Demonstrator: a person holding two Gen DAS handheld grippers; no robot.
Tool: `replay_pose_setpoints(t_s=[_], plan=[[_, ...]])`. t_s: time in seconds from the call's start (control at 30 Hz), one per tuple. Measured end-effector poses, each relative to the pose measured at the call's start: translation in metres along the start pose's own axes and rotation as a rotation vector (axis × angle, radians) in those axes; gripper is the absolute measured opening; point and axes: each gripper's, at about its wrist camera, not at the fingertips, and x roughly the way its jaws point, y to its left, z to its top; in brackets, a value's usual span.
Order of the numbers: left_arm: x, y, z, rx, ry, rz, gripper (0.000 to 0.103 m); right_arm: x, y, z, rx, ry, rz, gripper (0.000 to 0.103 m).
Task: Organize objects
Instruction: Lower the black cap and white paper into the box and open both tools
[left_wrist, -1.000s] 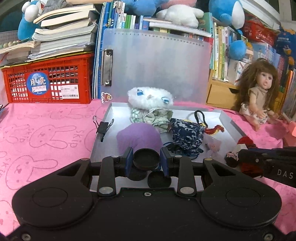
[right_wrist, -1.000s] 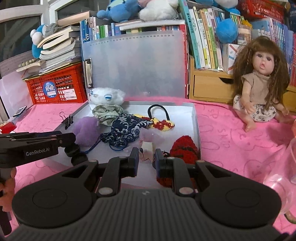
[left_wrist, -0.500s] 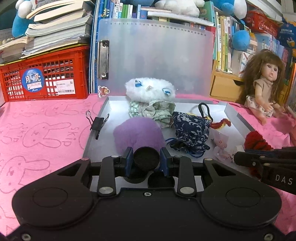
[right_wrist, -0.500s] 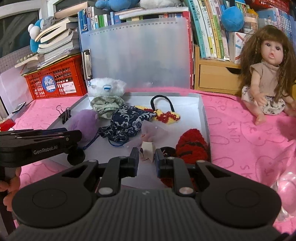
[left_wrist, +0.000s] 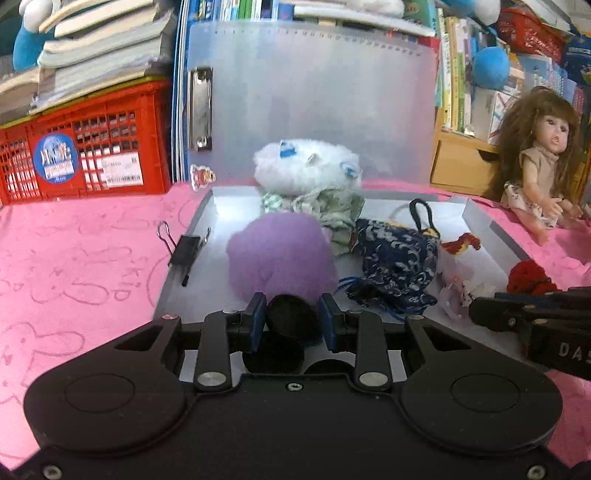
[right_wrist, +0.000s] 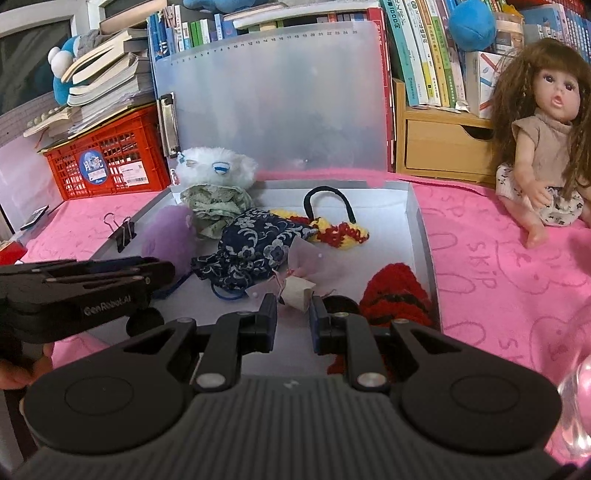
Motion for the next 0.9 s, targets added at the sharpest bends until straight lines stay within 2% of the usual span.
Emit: replay_pose_setpoints(t_s=[0.9], plan=[[0.007, 0.0, -0.001, 0.0, 0.001, -0.005, 0.031, 0.007, 0.0, -0.007, -0.01, -0.01, -0.017, 0.024]])
